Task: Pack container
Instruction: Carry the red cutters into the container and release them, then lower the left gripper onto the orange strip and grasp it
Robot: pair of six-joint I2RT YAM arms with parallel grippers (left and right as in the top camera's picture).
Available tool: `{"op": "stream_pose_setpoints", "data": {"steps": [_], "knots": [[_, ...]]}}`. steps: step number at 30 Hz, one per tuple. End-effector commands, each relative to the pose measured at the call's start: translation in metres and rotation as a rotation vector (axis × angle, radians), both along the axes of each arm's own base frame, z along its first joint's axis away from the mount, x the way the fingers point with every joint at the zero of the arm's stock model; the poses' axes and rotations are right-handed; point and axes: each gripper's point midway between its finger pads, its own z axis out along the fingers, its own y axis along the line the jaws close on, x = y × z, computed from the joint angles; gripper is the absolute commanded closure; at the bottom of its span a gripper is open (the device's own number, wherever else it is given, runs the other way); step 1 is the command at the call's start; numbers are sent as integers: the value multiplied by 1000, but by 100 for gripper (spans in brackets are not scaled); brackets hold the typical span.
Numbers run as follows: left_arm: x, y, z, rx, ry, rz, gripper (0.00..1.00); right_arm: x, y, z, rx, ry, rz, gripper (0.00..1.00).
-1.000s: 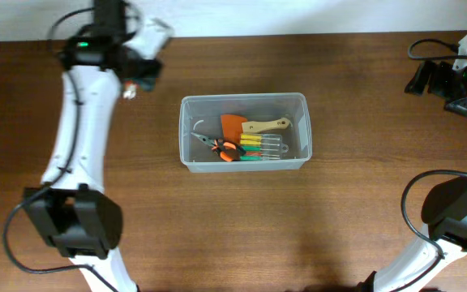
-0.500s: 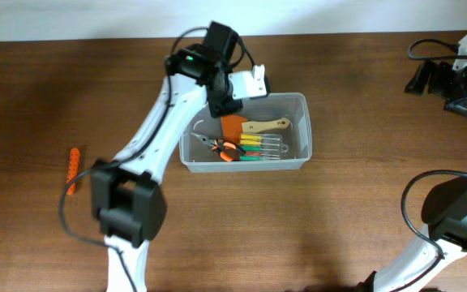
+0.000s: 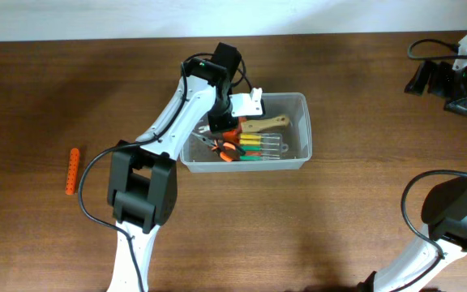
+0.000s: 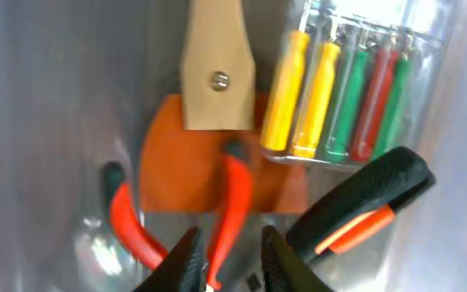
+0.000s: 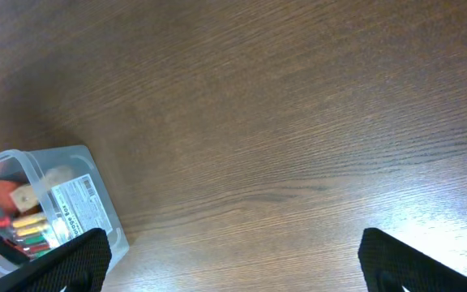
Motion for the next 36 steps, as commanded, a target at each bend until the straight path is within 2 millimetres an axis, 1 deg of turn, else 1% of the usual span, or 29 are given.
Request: {"op": "stream_pose_setpoints", "data": {"steps": [1, 2, 4, 6, 9, 11, 13, 14, 16, 19, 21, 23, 25, 27, 29, 31, 33, 36], "knots": [[-4, 0, 49, -42, -52, 39, 50, 4, 2, -2, 10, 0, 2, 2], [-7, 1, 57, -45, -53, 49, 1, 4, 2, -2, 10, -1, 2, 2], [-13, 6, 75, -47, -60, 85, 1, 4, 2, -2, 10, 0, 2, 2], [-18, 17, 96, -19, -89, 130, 1, 4, 2, -2, 10, 0, 2, 1], [-23, 45, 132, 42, -157, 246, 1, 4, 2, -2, 10, -1, 2, 1], [-31, 66, 158, 53, -190, 326, 1, 4, 2, -2, 10, 0, 2, 2], [-40, 84, 177, 39, -198, 390, 1, 4, 2, -2, 10, -1, 2, 2], [-45, 97, 185, 33, -197, 434, 1, 4, 2, -2, 10, -1, 2, 2], [-51, 121, 195, 30, -185, 513, 1, 4, 2, -2, 10, -1, 2, 1], [-56, 156, 198, -10, -131, 613, 1, 4, 2, -2, 10, 0, 2, 2], [-54, 182, 196, -42, -97, 727, 1, 4, 2, -2, 10, -1, 2, 2], [-51, 215, 188, -51, -60, 872, 1, 4, 2, -2, 10, 0, 2, 1], [-50, 248, 175, -45, -29, 983, 1, 4, 2, -2, 10, 0, 2, 2], [-50, 276, 160, -38, -4, 1069, 1, 4, 2, -2, 10, 0, 2, 2], [-50, 304, 140, -30, 24, 1150, 1, 4, 2, -2, 10, 0, 2, 2], [-52, 329, 115, -22, 53, 1215, 1, 4, 2, -2, 10, 0, 2, 2], [-56, 349, 88, -13, 89, 1271, 1, 4, 2, -2, 10, 0, 2, 1], [-68, 371, 43, 2, 171, 1354, 1, 4, 2, -2, 10, 0, 2, 2]]}}
